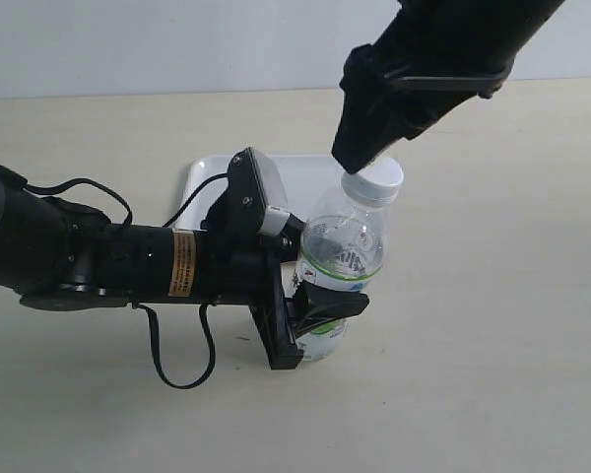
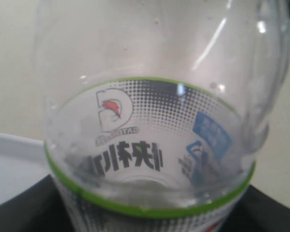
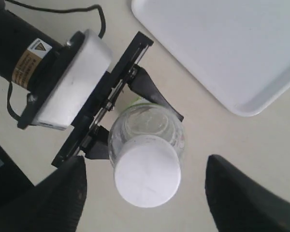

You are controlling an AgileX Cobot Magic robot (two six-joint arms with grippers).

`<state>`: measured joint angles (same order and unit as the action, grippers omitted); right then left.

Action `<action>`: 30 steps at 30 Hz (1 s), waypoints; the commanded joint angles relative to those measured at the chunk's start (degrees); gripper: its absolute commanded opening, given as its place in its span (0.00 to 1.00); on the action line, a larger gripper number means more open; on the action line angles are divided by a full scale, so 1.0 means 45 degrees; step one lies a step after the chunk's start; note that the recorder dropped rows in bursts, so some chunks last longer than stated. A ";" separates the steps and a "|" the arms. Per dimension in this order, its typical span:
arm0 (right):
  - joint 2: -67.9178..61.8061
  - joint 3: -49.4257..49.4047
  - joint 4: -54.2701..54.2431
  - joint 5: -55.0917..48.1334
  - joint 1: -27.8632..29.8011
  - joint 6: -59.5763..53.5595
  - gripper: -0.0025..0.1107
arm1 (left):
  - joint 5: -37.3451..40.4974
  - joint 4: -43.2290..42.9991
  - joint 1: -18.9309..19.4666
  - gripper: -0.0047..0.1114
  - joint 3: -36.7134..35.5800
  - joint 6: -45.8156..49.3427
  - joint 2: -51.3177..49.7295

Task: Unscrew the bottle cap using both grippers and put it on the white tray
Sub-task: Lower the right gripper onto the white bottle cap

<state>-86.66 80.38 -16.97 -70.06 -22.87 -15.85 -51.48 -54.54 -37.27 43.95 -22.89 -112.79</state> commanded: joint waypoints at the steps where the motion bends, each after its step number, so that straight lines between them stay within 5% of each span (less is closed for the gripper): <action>1: -0.0014 -0.0589 0.0045 0.0022 -0.0040 -0.0090 0.60 | 0.0076 -0.0125 0.0041 0.04 -0.0098 0.0008 0.0089; 30: -0.0542 -0.0616 -0.0186 0.0022 -0.0040 -0.0090 0.56 | 0.0071 -0.0125 0.0041 0.04 -0.0098 -0.0015 0.0089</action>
<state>-89.03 77.81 -17.39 -70.17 -23.00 -15.85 -51.48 -54.54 -37.27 43.95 -22.89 -112.79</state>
